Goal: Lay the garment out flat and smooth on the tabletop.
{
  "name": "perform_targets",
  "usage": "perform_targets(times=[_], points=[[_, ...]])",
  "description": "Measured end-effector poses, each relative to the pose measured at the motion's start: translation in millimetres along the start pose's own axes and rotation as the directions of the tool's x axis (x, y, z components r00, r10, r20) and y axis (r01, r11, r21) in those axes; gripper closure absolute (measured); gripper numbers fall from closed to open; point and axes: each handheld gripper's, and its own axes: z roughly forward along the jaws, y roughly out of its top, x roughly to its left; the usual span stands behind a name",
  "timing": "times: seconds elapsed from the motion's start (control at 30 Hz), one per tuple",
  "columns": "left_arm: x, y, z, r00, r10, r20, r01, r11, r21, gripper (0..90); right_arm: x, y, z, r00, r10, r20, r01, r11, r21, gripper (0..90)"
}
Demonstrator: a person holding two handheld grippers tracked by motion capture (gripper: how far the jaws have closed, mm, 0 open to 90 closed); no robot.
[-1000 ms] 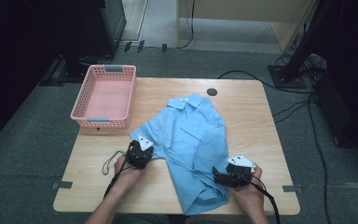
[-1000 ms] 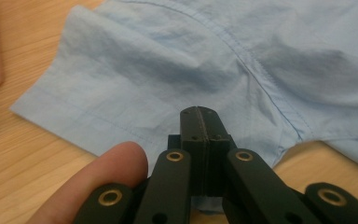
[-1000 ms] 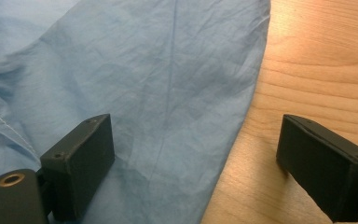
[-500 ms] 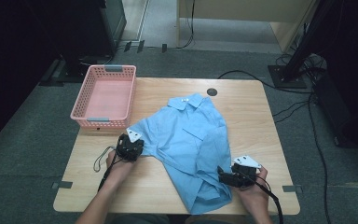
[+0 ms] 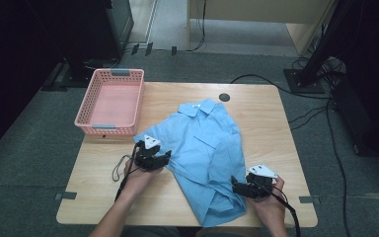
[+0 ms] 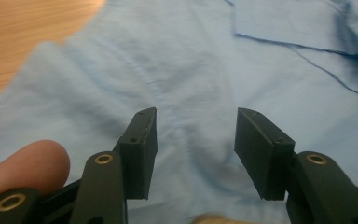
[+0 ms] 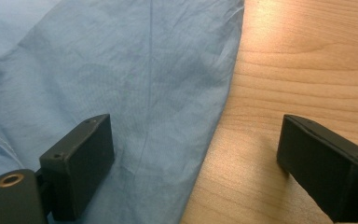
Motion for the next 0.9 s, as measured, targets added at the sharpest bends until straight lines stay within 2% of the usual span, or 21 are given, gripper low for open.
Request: perform_targets(times=[0.1, 0.2, 0.23, 0.33, 0.5, 0.6, 0.9], points=[[-11.6, -0.1, 12.7, 0.9993, 0.036, 0.013, -0.036, 0.9984, 0.043, 48.4, -0.1, 0.1, 0.1, 1.0000, 0.004, 0.005, -0.004, 1.000, 0.001, 10.3], [-14.8, -3.4, 24.3, 0.9992, 0.038, 0.008, -0.039, 0.9955, 0.087, 47.7, -0.6, 0.1, -0.1, 0.9999, 0.009, 0.010, -0.009, 1.000, 0.003, 10.3], [-15.0, -4.4, 25.0, 0.9991, 0.042, 0.002, -0.042, 0.9965, 0.073, 47.5, -0.9, 0.1, -0.1, 0.9999, 0.012, 0.011, -0.012, 1.000, 0.003, 10.2], [-14.0, -3.9, 25.4, 0.9991, 0.043, -0.006, -0.042, 0.9965, 0.072, 48.2, -3.2, 0.2, -0.1, 0.9998, 0.013, 0.013, -0.013, 1.000, 0.003, 10.2], [-13.1, -4.8, 27.5, 0.9944, 0.090, -0.055, -0.086, 0.9940, 0.068, 48.9, -6.8, -0.2, -0.5, 0.9997, 0.017, 0.019, -0.017, 1.000, 0.002, 10.2], [-8.3, -4.0, 30.8, 0.9962, 0.063, -0.060, -0.060, 0.9971, 0.047, 48.6, -9.1, -1.0, -1.6, 0.9994, 0.024, 0.026, -0.024, 1.000, 0.002, 10.2], [-5.2, 5.4, 46.7, 0.9961, 0.059, -0.065, -0.059, 0.9983, 0.006, 48.7, -12.7, -4.9, -5.6, 0.9979, 0.044, 0.047, -0.044, 0.999, -0.001, 10.2]])
